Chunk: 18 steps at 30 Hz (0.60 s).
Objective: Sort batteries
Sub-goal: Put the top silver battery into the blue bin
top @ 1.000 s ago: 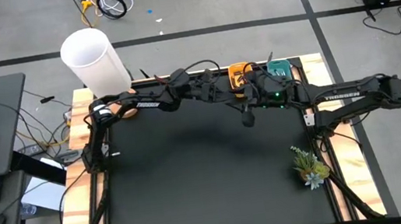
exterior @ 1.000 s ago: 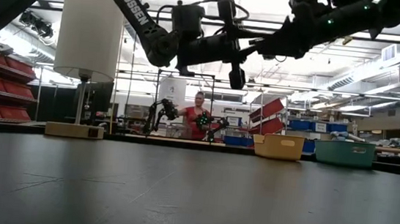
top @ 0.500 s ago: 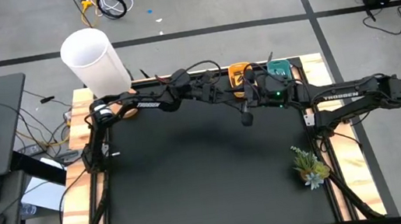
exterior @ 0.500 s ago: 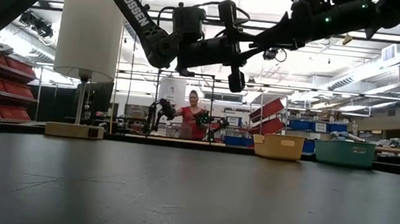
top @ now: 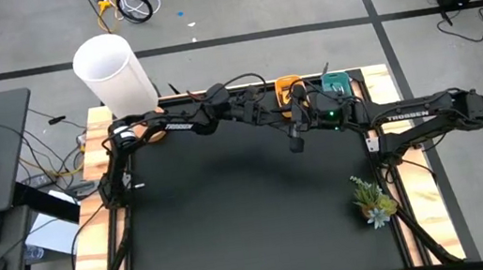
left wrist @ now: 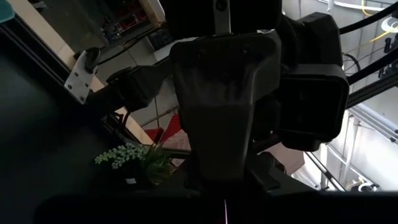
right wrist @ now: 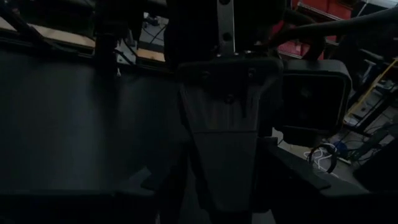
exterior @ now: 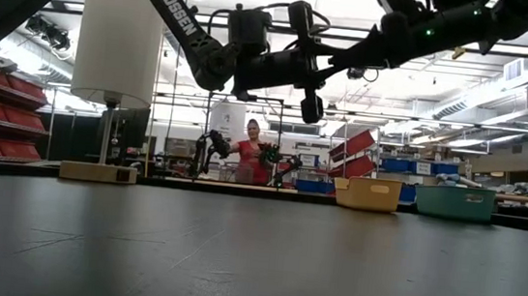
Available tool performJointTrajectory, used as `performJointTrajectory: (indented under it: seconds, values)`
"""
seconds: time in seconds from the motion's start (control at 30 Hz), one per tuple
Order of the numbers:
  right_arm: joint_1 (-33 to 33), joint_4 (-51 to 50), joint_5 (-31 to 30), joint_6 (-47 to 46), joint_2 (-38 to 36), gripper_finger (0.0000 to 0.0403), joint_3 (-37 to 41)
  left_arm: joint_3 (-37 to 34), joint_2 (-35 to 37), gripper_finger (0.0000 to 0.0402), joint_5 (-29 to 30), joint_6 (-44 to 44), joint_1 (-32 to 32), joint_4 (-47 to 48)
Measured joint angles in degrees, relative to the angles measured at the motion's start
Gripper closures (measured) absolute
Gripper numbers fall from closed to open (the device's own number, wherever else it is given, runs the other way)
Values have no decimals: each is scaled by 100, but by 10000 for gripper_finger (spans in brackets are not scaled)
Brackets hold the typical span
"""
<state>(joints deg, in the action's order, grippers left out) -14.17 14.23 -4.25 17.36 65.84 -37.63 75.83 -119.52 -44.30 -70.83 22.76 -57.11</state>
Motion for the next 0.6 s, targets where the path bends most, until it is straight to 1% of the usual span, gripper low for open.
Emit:
performJointTrajectory:
  seconds: [0.17,0.37,0.47,0.53,0.6]
  values:
    - [-27,35,-11,68,0,219,0,0,0,348,-25,-1,-12,-38]
    - [-59,-76,-7,563,0,261,-7,-2,0,348,-11,-36,-52,-13]
    - [-59,-82,-10,605,-1,282,-7,-4,0,347,2,-115,-57,-17]
    - [-59,-101,-25,609,-2,293,-7,-4,0,338,5,-120,-59,-26]
    - [-59,-113,-33,617,-3,302,-8,-6,0,320,6,-136,-59,-116]
